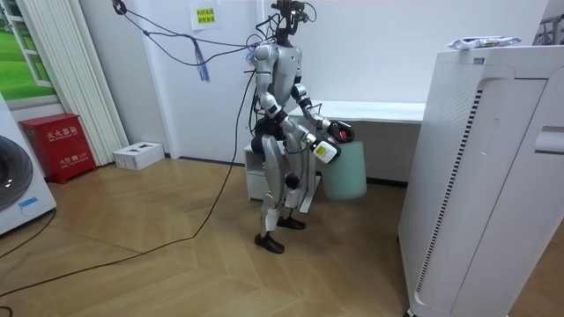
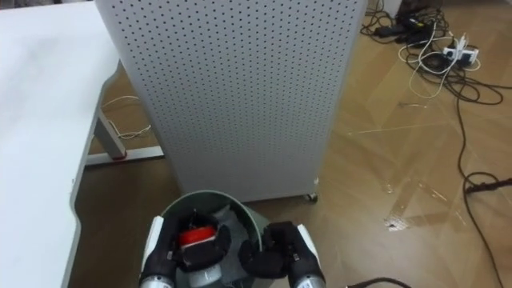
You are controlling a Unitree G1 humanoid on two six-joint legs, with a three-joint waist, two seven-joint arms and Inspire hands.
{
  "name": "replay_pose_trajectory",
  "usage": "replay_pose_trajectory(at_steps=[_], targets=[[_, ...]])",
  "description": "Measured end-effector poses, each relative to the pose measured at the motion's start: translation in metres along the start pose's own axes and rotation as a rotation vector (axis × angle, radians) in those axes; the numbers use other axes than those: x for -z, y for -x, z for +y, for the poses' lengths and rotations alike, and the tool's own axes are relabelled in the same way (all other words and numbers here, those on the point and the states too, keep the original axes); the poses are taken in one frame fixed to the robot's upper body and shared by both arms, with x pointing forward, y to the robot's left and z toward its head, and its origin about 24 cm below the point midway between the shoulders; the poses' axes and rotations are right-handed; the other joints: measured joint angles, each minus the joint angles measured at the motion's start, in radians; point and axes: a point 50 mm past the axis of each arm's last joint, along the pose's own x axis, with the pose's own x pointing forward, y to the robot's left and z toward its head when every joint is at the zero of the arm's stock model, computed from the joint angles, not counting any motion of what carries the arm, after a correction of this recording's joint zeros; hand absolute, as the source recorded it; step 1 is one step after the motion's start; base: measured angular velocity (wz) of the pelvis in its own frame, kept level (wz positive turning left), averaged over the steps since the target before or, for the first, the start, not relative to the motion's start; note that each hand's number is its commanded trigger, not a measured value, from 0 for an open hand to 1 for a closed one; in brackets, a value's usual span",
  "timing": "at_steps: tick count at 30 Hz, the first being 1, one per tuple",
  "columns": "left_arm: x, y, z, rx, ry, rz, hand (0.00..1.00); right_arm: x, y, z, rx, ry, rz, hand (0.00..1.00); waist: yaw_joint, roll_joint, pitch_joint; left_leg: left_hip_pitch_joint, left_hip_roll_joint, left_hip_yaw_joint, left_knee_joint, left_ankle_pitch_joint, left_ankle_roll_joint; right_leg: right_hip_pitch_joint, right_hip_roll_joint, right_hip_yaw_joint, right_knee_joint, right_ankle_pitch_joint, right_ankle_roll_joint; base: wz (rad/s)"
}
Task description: Pick garbage
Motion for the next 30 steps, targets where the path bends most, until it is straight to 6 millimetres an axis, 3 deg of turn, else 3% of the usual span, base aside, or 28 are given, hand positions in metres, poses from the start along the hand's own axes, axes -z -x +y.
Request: replay_pose_trajectory(at_steps=[1, 2, 17, 30], targets=[[0.001, -0.001, 0.003, -0.019, 0.002, 0.003, 0.05, 0.001, 0.0, 0.0, 0.0, -0.001, 0.002, 1.0, -0.003, 0.0, -0.0001, -0.006, -0.002, 0.0, 0.003, 0.0, 0.0, -0.01, -0.002, 0.0, 0.002, -0.005, -0.002, 0.0], [0.001, -0.002, 0.005, -0.036, 0.008, 0.006, 0.0, 0.001, 0.0, 0.0, 0.0, -0.002, 0.002, 1.0, -0.005, 0.0, -0.0002, -0.013, -0.001, 0.0, 0.006, 0.0, 0.0, -0.016, -0.002, 0.0, 0.003, -0.008, -0.002, 0.0], [0.003, -0.007, 0.013, -0.114, -0.005, 0.027, 0.0, 0.009, 0.004, -0.001, 0.006, 0.001, 0.032, 1.0, -0.021, -0.001, 0.0002, -0.027, -0.001, 0.0, 0.006, 0.001, 0.0, -0.033, -0.002, 0.006, 0.018, -0.008, -0.002, 0.0], [-0.001, -0.008, 0.007, -0.049, 0.001, 0.017, 0.0, 0.015, 0.005, -0.002, 0.006, 0.021, 0.076, 1.0, -0.046, -0.002, -0.0001, -0.021, -0.003, 0.009, 0.0, 0.001, -0.001, -0.033, -0.003, 0.011, 0.017, -0.01, -0.003, -0.01]])
